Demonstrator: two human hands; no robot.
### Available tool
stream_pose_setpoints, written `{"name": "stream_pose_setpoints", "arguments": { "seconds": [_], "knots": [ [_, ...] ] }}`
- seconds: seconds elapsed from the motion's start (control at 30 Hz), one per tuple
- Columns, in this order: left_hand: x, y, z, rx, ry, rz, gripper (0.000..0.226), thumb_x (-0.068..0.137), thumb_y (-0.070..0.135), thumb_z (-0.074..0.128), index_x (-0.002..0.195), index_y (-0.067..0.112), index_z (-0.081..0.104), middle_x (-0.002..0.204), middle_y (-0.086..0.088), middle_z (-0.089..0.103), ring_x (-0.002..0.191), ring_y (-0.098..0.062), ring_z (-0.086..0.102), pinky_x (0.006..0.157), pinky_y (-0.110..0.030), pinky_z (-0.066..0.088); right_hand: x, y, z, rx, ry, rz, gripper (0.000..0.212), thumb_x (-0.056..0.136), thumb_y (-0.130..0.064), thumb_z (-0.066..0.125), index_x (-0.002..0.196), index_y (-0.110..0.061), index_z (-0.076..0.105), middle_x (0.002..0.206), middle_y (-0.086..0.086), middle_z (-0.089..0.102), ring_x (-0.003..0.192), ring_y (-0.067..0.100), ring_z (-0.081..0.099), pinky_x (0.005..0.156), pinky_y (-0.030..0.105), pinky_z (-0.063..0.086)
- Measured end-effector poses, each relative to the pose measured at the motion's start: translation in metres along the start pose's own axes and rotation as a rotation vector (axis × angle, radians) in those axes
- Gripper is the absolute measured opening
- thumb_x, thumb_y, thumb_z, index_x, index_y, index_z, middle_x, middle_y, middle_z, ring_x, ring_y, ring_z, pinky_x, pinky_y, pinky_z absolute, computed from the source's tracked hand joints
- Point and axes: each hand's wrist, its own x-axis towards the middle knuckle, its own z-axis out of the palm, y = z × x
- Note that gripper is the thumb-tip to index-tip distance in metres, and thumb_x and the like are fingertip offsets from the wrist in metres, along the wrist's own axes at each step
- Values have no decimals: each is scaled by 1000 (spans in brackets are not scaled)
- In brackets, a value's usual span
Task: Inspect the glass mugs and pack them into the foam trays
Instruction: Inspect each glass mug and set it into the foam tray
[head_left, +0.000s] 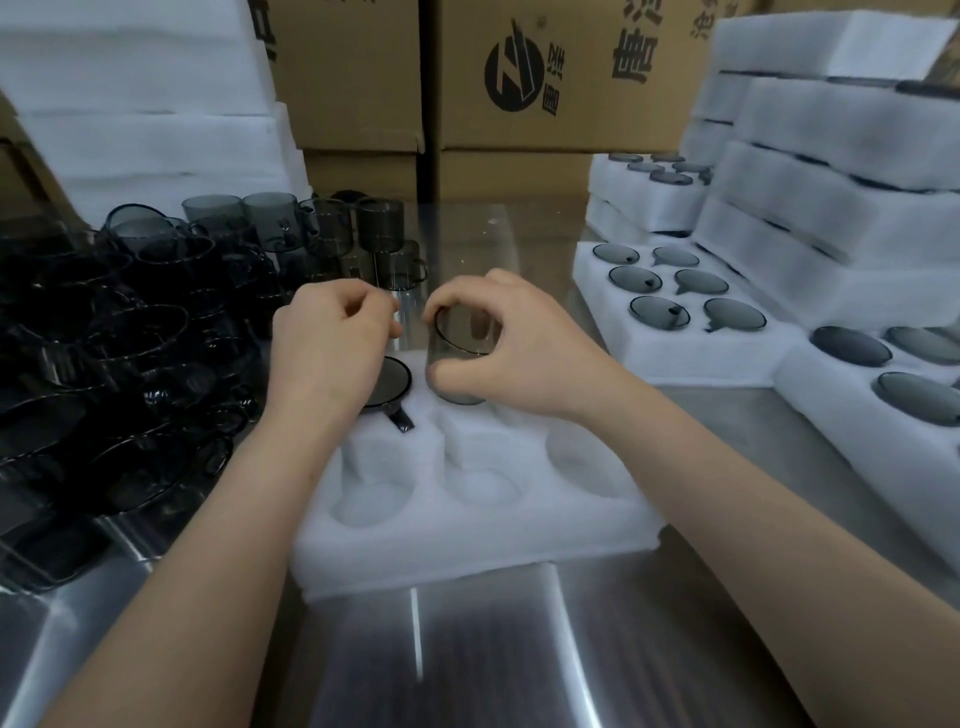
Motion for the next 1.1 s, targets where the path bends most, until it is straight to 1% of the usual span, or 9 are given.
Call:
{"name": "stream_pose_setpoints", "arguments": {
  "seconds": [0.3,0.43,0.57,0.63,0.73,0.87,0.93,1.0,1.1],
  "knots": [
    [1,-1,1,41,-6,-8,25,85,21,51,70,21,71,70,5,71,80,-20,68,84,-43,54,-1,0,0,-125,-104,-17,31,72,-38,71,97,-40,55,88,-11,42,86,9,49,77,30,44],
    [1,0,1,60,-7,-4,25,86,19,51,71,20,72,70,1,71,78,-22,68,82,-44,55,-1,0,5,-253,-157,-19,32,80,-43,65,108,-32,53,100,-5,41,101,18,41,89,35,33],
    [1,0,1,63,-5,-6,26,86,18,51,72,19,72,70,3,71,80,-19,68,83,-42,55,-2,0,3,-225,-283,70,21,97,-53,38,107,-37,47,116,-5,47,116,17,42,98,43,29],
    [0,1,2,62,-4,-13,25,87,18,52,72,19,72,70,2,71,79,-19,68,83,-41,55,-3,1,4,-244,-358,101,29,101,-49,26,117,-36,46,120,-5,48,123,19,41,100,44,25],
    [0,2,2,62,2,-31,26,87,19,52,70,21,72,68,6,71,79,-16,67,82,-37,55,-1,6,6,-406,-467,116,47,103,-49,16,148,-40,26,141,-1,40,135,22,31,103,44,19],
    [0,2,2,71,-12,-24,24,86,18,52,72,18,72,69,2,72,80,-20,67,82,-41,54,3,11,10,-497,-503,111,53,101,-52,11,153,-46,5,154,-2,28,142,24,22,106,45,17],
    [1,1,2,85,-12,-20,23,85,18,53,74,15,72,69,2,71,81,-20,67,82,-42,54,2,12,13,-494,-458,84,52,101,-51,14,153,-45,12,151,-1,34,139,25,28,102,45,19],
    [2,-1,3,89,-4,-8,23,86,18,53,74,14,72,72,-2,72,81,-24,67,82,-42,54,0,11,11,-376,-352,61,47,101,-52,21,146,-43,36,143,-4,49,132,24,40,100,46,25],
    [4,-1,2,70,48,-1,26,87,17,53,68,26,69,75,6,71,81,-16,65,77,-29,53,2,9,5,-90,-83,117,42,101,-46,36,110,-17,65,107,-1,70,107,22,59,97,41,45]
  ]
}}
